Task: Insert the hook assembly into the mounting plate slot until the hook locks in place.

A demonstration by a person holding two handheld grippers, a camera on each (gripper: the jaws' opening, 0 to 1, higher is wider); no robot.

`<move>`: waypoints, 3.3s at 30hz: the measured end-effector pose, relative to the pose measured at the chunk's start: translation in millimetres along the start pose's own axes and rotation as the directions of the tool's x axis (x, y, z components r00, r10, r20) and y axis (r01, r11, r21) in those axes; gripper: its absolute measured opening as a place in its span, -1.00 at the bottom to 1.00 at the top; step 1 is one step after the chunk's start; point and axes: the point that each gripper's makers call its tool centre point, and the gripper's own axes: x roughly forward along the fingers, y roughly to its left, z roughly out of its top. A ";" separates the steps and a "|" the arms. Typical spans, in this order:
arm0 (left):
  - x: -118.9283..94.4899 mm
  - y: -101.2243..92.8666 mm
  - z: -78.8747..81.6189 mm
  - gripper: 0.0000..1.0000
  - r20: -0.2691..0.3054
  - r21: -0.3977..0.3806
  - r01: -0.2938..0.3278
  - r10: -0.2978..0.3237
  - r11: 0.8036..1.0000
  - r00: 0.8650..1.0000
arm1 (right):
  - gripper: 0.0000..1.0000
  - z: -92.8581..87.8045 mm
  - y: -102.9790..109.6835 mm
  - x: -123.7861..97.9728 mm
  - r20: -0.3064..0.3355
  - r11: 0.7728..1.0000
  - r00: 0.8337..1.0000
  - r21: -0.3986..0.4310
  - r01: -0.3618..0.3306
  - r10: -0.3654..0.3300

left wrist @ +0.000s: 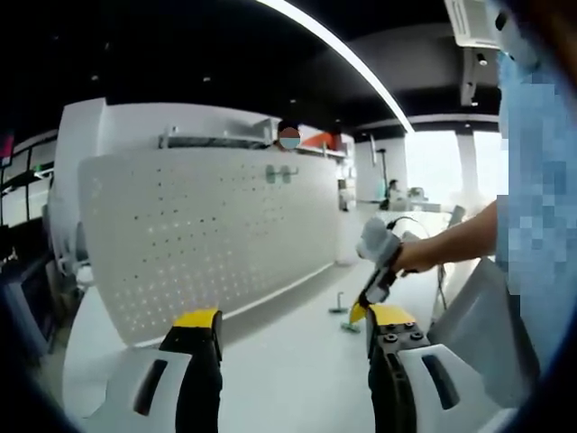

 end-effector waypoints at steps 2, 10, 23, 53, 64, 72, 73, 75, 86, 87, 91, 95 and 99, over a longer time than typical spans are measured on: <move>-0.2 0.3 -0.3 0.32 -0.001 -0.001 -0.003 0.003 1.000 1.000 | -0.86 0.1 -0.5 1.6 -0.004 1.000 1.000 0.001 -0.004 0.004; -1.3 0.9 -0.8 0.32 -0.004 -0.001 -0.012 0.012 1.000 1.000 | -0.90 -2.2 1.1 4.0 -0.014 0.999 1.000 0.022 -0.028 0.028; -2.7 0.2 0.2 0.32 -0.006 0.003 -0.021 0.021 1.000 1.000 | -0.97 -2.4 0.9 4.4 -0.006 0.999 0.999 0.030 -0.042 0.042; 7.4 -10.0 16.6 0.32 -0.010 0.052 0.019 -0.018 0.998 1.000 | -0.98 60.3 2.1 -52.2 0.270 0.995 0.962 -0.087 0.052 -0.027; 7.8 -14.1 20.1 0.31 -0.016 0.070 0.029 -0.028 0.997 0.999 | -0.98 94.7 4.3 -89.2 0.418 0.984 0.907 -0.131 0.123 -0.057; 10.5 -17.0 23.3 0.31 -0.015 0.083 0.038 -0.037 0.996 0.999 | -0.98 131.9 -0.9 -136.3 0.565 0.973 0.820 -0.123 0.197 -0.095; 10.7 -17.5 24.5 0.31 -0.013 0.084 0.038 -0.037 0.996 0.999 | -0.98 135.1 -1.3 -140.9 0.576 0.972 0.812 -0.121 0.203 -0.098; 10.7 -18.3 26.4 0.31 -0.008 0.087 0.039 -0.039 0.995 0.999 | -0.98 143.2 -2.3 -152.0 0.604 0.968 0.790 -0.119 0.220 -0.105; 7.2 -20.0 28.1 0.31 -0.005 0.094 0.038 -0.038 0.995 0.999 | -0.98 172.2 9.0 -196.1 0.718 0.943 0.687 -0.142 0.301 -0.111; 6.8 -20.1 28.8 0.31 -0.004 0.096 0.038 -0.037 0.995 0.999 | -0.98 173.7 10.1 -198.4 0.725 0.941 0.680 -0.144 0.306 -0.110; 5.6 -19.4 30.9 0.31 0.002 0.096 0.035 -0.035 0.995 0.999 | -0.98 184.0 14.7 -215.2 0.777 0.924 0.621 -0.156 0.350 -0.105; 5.2 -19.5 31.2 0.31 0.004 0.099 0.035 -0.035 0.994 0.999 | -0.98 190.5 14.9 -226.5 0.807 0.910 0.582 -0.160 0.382 -0.102; 5.2 -20.6 31.9 0.31 0.007 0.098 0.037 -0.038 0.995 0.999 | -0.98 194.7 14.8 -236.8 0.833 0.894 0.543 -0.157 0.420 -0.109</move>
